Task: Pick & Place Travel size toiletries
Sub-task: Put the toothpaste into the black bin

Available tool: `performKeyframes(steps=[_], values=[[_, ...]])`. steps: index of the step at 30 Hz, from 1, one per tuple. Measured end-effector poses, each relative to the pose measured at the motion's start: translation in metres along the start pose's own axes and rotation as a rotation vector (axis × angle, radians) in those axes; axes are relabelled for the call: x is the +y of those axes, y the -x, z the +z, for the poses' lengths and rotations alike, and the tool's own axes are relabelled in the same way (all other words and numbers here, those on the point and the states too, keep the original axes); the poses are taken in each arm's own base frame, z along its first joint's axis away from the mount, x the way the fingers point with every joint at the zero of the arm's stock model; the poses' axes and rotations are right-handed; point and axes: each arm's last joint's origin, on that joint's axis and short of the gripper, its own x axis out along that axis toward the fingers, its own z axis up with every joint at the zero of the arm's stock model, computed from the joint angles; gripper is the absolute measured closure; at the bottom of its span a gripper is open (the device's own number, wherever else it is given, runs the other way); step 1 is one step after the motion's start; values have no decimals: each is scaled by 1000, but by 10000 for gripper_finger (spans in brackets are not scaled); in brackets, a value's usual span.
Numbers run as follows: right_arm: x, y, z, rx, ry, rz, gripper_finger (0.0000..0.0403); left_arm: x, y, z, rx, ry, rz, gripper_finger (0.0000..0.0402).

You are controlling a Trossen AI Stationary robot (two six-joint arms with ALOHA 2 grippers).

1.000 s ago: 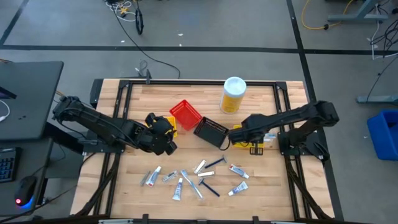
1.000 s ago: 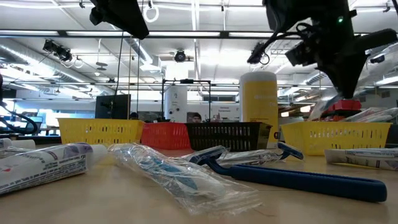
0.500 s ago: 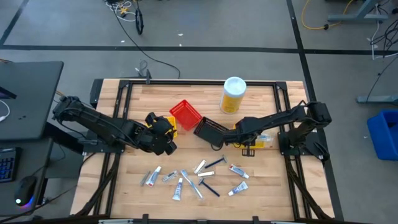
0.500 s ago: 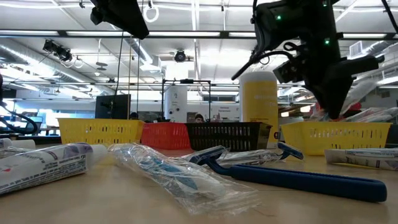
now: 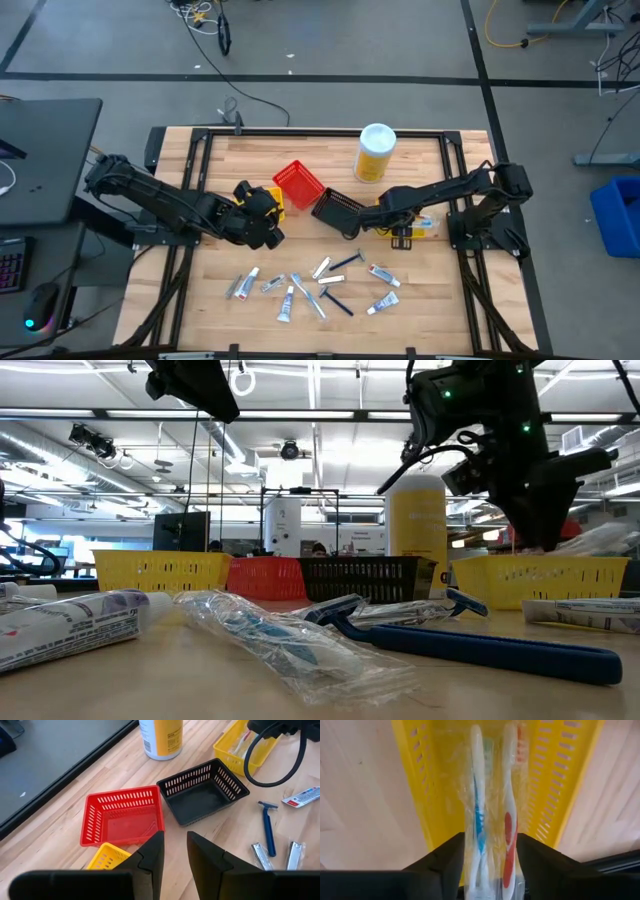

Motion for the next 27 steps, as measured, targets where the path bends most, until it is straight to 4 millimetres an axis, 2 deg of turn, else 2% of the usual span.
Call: performKeyframes(steps=[6, 16, 21, 27], values=[[0, 18, -4, 39, -17, -1, 202, -1, 0, -1, 30, -99, -36, 310], [10, 42, 8, -130, -24, 73, 227, -3, 0, -5, 66, -216, -89, 310], [19, 44, 15, -224, -6, 95, 217, -5, -8, -28, 108, -210, -96, 310], [32, 51, 29, -402, 76, 165, 181, -16, -14, -54, 161, -220, -249, 310]])
